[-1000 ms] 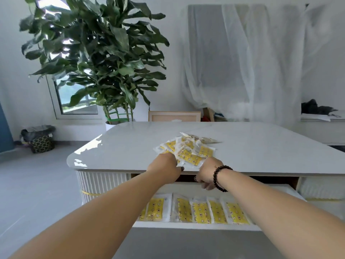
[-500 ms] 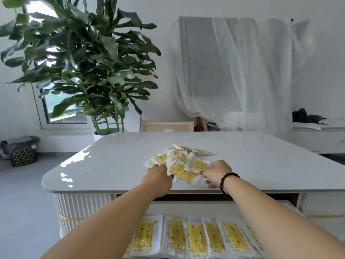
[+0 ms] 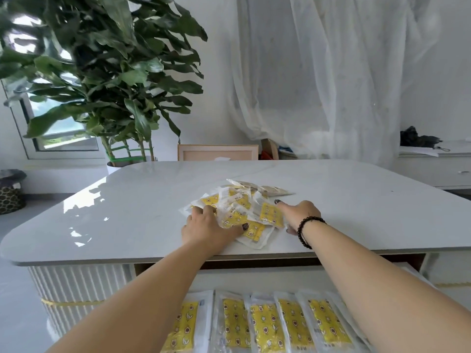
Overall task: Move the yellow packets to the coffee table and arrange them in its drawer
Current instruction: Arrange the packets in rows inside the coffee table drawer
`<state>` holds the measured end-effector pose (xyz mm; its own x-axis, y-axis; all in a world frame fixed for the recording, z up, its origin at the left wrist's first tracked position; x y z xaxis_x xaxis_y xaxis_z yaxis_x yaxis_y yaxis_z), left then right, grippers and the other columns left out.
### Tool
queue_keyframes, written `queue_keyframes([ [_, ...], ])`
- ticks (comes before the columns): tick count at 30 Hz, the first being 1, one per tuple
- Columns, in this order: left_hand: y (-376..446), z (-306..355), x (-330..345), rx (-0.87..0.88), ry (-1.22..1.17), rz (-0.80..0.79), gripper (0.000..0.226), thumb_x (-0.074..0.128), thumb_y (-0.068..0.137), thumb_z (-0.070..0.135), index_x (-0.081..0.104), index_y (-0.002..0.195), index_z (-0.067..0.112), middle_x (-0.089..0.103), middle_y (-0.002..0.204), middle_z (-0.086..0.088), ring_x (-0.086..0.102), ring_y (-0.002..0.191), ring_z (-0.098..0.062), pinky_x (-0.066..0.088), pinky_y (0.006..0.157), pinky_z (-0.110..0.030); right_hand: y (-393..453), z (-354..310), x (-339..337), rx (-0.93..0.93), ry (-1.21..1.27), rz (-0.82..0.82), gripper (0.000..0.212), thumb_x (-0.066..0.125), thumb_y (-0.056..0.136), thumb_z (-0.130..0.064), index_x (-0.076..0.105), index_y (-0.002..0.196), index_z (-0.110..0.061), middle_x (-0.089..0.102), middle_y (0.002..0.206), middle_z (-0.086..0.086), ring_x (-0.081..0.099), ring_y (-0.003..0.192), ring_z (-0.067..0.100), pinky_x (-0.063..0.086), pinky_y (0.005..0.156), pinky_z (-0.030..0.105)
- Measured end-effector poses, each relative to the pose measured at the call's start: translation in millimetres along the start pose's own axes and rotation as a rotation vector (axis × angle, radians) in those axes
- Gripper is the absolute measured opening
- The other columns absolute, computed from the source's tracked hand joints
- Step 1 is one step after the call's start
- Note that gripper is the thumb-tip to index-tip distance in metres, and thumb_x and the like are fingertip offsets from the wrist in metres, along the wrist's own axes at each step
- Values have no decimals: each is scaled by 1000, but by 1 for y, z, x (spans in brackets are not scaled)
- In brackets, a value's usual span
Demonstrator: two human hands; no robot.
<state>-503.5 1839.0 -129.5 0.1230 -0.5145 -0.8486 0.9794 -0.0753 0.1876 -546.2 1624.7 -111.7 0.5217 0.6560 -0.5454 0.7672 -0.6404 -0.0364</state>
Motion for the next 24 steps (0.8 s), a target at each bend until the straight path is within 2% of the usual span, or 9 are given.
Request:
queue_keyframes([
  [3, 9, -1, -1, -27, -86, -34, 88, 68, 57, 77, 46, 125, 27, 52, 119, 5, 56, 110, -18, 48, 91, -37, 10, -5, 11, -7, -169, 10, 85, 50, 66, -77, 59, 115, -9, 60, 113, 11, 65, 94, 30, 55, 83, 38],
  [6, 16, -3, -3, -61, -150, -56, 81, 72, 57, 74, 49, 118, 25, 55, 104, 9, 54, 94, -16, 47, 79, -31, 14, -11, 20, -35, -319, 22, 90, 45, 73, -79, 47, 133, -12, 45, 129, 10, 55, 111, 30, 47, 81, 33],
  [9, 20, -6, -3, -77, -186, -64, 79, 74, 55, 73, 54, 115, 26, 61, 101, 9, 59, 92, -16, 49, 76, -31, 18, -13, 28, -88, -447, 53, 88, 49, 74, -77, 47, 133, -12, 40, 126, 8, 56, 107, 27, 43, 74, 30],
  [13, 20, -11, 0, -71, -345, -25, 64, 79, 61, 61, 58, 112, 27, 66, 99, 7, 62, 89, -17, 52, 76, -31, 21, -9, 33, -107, -456, 56, 85, 55, 74, -71, 46, 134, -12, 40, 128, 8, 53, 114, 29, 48, 89, 35],
  [16, 21, -15, -2, -81, -545, 63, 41, 78, 73, 38, 56, 103, 20, 66, 95, 3, 64, 88, -20, 54, 78, -34, 22, -6, 34, -130, -430, 57, 82, 59, 74, -66, 47, 133, -10, 40, 134, 10, 40, 126, 29, 43, 95, 38],
  [19, 21, -21, -5, -139, -727, 154, 33, 71, 83, 26, 48, 105, 19, 66, 104, -1, 65, 94, -21, 54, 81, -36, 21, -3, 36, -138, -444, 92, 77, 59, 74, -65, 51, 126, -10, 40, 131, 12, 34, 125, 30, 38, 98, 36],
  [21, 20, -23, -8, -173, -812, 219, 30, 65, 88, 22, 47, 111, 18, 63, 102, 0, 63, 92, -21, 52, 76, -32, 19, -2, 34, -116, -450, 132, 77, 59, 73, -67, 52, 124, -9, 38, 131, 13, 32, 124, 30, 36, 100, 35],
  [24, 17, -24, -14, -202, -869, 285, 32, 55, 95, 19, 45, 124, 14, 55, 94, 4, 57, 84, -19, 42, 58, -26, 18, 1, 34, -107, -445, 124, 75, 59, 75, -66, 55, 122, -8, 41, 130, 13, 34, 124, 30, 37, 99, 35],
])
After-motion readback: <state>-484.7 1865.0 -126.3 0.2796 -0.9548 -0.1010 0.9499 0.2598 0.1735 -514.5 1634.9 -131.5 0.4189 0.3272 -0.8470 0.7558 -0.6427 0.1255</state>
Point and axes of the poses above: each hand's wrist, its own y-axis towards the middle knuckle, its own x-axis out of the palm, z = x × y, the point moved 4 cm from there along y, towards the middle knuckle
